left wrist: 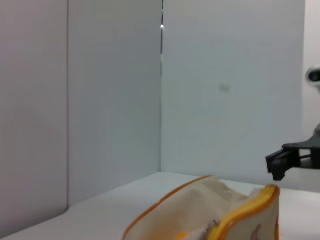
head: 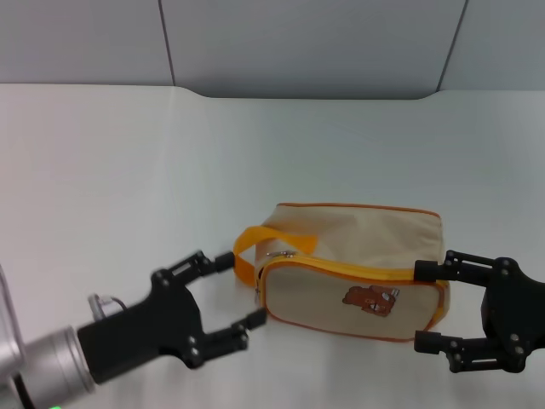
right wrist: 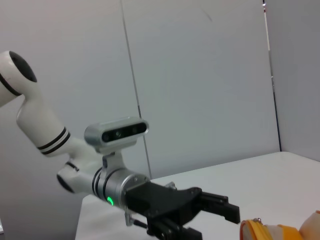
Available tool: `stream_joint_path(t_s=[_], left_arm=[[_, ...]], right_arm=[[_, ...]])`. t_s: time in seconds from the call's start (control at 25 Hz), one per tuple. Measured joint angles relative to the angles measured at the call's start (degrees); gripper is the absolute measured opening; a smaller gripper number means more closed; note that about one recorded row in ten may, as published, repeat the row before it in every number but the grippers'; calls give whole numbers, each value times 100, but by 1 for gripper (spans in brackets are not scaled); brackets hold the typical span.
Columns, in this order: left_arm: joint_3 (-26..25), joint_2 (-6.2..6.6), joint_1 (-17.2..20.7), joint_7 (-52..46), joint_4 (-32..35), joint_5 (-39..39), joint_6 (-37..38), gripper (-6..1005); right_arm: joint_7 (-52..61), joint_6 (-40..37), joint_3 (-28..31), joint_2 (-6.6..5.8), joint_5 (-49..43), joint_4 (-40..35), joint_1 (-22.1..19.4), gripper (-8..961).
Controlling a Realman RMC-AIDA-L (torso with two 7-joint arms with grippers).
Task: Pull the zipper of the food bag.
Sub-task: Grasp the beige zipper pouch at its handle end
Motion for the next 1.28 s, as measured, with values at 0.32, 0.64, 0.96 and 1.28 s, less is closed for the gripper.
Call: stream_joint_path(t_s=[0.32, 0.64, 0.96, 1.28], left_arm=[[-570, -25, 318, 1121, -1218, -48, -1298, 772], [-886, -28, 408, 1352, -1842, -15, -2076, 718], [-929, -27, 476, 1391, -1968, -10, -2006, 570], [-925, -29, 493, 1421, -1975, -4, -1998, 247]], right_arm=[[-4, -2, -17, 12, 4, -11, 20, 845], [-9, 14, 9, 32, 6, -22, -3, 845], [-9, 115, -17, 58, 9, -24, 22, 846], [-9, 139, 9, 64, 9, -24, 34, 845]])
